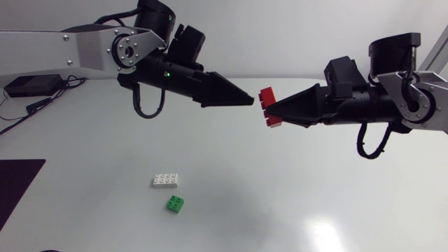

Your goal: Separate the duplo bricks

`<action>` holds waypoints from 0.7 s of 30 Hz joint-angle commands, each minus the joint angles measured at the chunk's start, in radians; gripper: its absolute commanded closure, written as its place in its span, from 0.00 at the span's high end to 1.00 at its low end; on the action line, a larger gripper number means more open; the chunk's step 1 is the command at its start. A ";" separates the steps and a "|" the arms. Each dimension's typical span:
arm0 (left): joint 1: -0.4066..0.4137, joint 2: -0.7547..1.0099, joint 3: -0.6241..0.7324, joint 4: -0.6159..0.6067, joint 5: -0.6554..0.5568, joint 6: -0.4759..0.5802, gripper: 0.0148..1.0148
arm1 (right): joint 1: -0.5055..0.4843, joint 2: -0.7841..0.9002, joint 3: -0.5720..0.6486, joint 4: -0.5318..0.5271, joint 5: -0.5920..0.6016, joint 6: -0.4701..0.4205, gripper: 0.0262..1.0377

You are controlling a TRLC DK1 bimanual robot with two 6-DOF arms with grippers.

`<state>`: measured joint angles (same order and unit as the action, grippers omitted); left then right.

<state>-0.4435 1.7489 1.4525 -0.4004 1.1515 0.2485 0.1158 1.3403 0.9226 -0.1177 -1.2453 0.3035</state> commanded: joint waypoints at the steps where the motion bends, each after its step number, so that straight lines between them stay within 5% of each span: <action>1: -0.001 0.024 0.003 0.055 0.028 -0.100 0.90 | -0.008 0.033 -0.024 0.029 -0.023 0.051 0.18; 8: 0.002 0.032 -0.044 0.298 0.033 -0.321 0.85 | -0.005 0.046 -0.041 0.108 -0.032 0.091 0.18; 12: 0.000 0.047 -0.092 0.449 0.033 -0.434 0.85 | -0.001 0.048 -0.061 0.259 -0.028 0.210 0.18; 15: 0.000 0.057 -0.107 0.499 0.033 -0.472 0.82 | 0.001 0.054 -0.071 0.383 -0.022 0.312 0.18; 21: -0.001 0.073 -0.109 0.548 0.033 -0.525 0.82 | 0.013 0.076 -0.056 0.400 -0.019 0.319 0.18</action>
<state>-0.4435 1.7977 1.3640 0.1219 1.1713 -0.2230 0.1181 1.3930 0.8783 0.2661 -1.2575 0.5846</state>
